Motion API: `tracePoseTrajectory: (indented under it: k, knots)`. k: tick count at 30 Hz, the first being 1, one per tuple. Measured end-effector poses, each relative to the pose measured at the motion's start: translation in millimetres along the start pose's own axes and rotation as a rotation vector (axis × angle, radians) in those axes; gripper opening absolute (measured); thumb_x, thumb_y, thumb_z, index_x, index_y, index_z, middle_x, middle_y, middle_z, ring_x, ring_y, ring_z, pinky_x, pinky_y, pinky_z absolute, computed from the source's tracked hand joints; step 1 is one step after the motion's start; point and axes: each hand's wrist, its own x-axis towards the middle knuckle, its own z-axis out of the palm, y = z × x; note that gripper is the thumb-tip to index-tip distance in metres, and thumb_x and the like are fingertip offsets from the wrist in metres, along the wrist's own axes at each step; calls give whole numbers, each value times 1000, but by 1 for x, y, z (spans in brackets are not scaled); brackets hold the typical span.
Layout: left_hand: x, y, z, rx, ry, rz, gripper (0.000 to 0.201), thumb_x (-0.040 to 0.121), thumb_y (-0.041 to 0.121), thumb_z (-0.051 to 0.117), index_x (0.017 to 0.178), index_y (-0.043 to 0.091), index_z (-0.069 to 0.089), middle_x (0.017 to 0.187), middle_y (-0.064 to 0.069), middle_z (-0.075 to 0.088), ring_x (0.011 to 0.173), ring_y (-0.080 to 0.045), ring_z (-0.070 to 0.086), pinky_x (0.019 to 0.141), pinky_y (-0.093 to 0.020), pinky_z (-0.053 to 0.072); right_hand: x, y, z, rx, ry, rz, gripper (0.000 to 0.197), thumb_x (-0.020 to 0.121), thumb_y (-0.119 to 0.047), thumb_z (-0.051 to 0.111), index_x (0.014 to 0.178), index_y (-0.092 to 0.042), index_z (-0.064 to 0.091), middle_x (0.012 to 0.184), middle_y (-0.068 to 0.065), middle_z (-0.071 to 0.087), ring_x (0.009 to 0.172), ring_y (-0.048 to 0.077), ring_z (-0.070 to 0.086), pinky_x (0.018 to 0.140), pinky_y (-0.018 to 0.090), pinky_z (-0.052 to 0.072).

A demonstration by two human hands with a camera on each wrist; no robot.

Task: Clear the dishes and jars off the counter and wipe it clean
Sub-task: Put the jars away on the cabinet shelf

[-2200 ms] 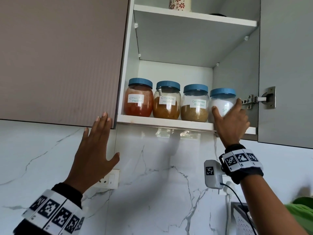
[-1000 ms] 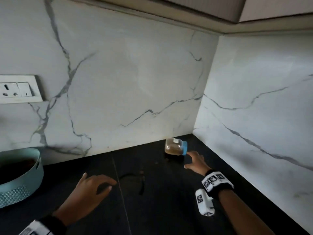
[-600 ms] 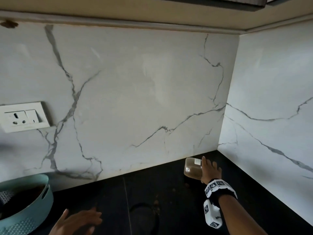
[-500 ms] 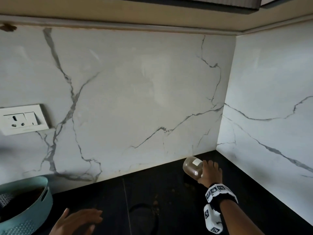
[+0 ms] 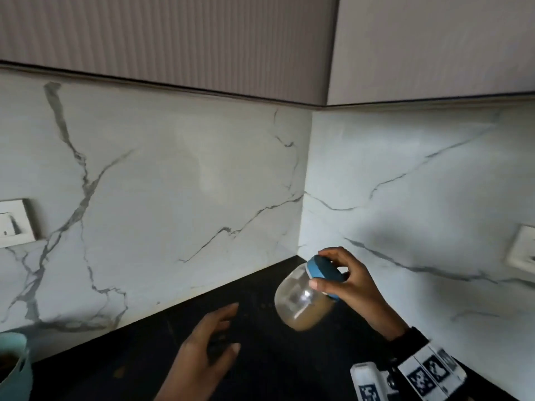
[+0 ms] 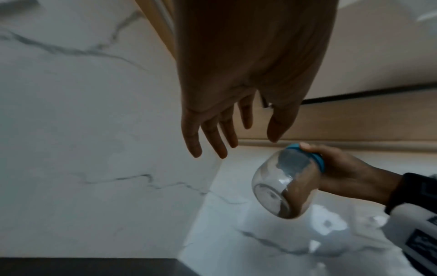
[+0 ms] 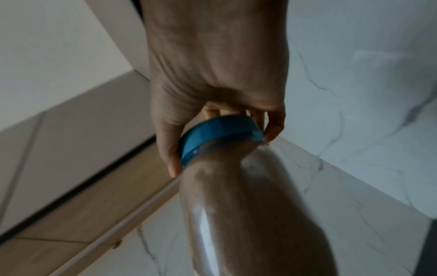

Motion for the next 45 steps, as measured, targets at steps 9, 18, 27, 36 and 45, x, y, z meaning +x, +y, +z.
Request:
tracePoseTrajectory:
  k: [9,18,27,36,45]
  knots:
    - [-37,143,118,-541,-280,189,106,53,60,79,138,44,18,139,25,25,130,0,36,105,-29,41,-121,-130,-65,-277,479,-25,43,58,-64,63,85,-30,63,91,-11,64,86,3,58,69,11,43]
    - [-33,241,150,-1272,-776,-79,89,48,63,77,126,31,48,126,-6,61,110,-23,62,88,-37,54,-226,-216,-155,-123,550,-69,18,87,1,56,100,-9,65,97,5,71,89,23,67,73,25,53]
    - [-29,330,204,-1317,-1265,-246,104,45,83,51,125,17,54,112,-18,66,94,-34,66,66,-45,53,-275,-219,-173,-189,669,-181,75,38,-78,72,108,-57,55,110,-24,61,97,10,65,67,22,55]
    - [-17,401,217,-960,-582,362,20,99,8,39,94,16,57,72,13,71,63,3,66,53,-11,50,-275,-218,-213,-740,1032,-440,76,69,-78,52,136,-49,32,139,-16,38,128,0,38,97,17,44]
    - [33,459,198,-497,-165,1037,46,78,52,38,117,34,56,124,19,52,118,2,45,106,-22,34,-292,-282,-292,-808,1205,-607,73,70,-51,61,136,-41,32,128,-9,43,105,-14,45,78,4,44]
